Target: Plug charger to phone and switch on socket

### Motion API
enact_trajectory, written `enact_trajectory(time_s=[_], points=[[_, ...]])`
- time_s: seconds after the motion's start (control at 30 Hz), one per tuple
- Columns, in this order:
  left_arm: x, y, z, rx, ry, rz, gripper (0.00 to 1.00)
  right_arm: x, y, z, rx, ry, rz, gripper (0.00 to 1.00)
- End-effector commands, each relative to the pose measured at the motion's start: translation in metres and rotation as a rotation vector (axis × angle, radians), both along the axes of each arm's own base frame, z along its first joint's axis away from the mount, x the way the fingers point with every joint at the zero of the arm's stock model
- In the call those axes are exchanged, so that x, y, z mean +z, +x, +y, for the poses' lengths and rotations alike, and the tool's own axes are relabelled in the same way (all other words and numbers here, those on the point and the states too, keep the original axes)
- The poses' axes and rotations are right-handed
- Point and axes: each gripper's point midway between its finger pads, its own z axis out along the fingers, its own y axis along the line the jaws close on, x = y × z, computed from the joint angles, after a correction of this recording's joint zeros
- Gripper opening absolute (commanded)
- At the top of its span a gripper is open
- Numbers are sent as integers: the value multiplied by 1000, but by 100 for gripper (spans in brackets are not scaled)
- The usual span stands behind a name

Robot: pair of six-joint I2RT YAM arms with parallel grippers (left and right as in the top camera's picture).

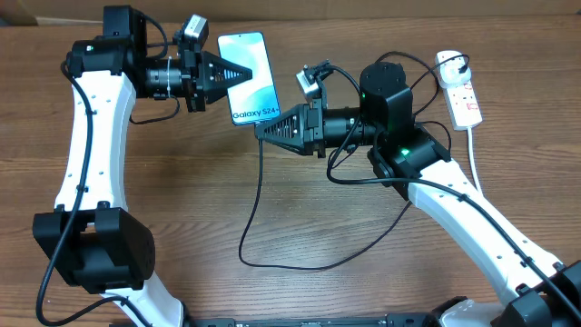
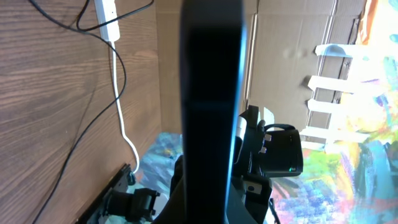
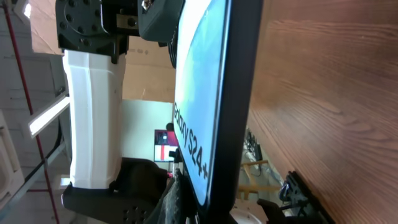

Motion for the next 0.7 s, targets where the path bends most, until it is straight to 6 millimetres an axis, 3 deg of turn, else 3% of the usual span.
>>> enact_trajectory(time_s=[0.0, 0.13, 0.33, 0.47, 0.5, 0.57, 0.6, 0.67], points=[[6, -7, -9, -37, -20, -46, 4, 6, 20, -5, -85, 2, -35, 4], [6, -7, -8, -35, -18, -42, 4, 6, 20, -4, -85, 2, -35, 4], [6, -2, -1, -16, -17, -67, 4, 7, 17, -4, -70, 4, -33, 15], [6, 3, 9, 10, -14, -74, 4, 6, 17, -4, -70, 3, -30, 41], [5, 5, 12, 19, -5, -81, 4, 6, 17, -4, -70, 3, -30, 52], [-6, 13, 22, 57, 69, -100, 4, 6, 17, -4, -67, 3, -32, 73], [-12, 16, 26, 73, 103, -99, 4, 6, 16, -4, -64, 3, -35, 77], [-30, 25, 39, 121, 221, -98, 4, 1, 14, -5, -54, -15, -46, 95]])
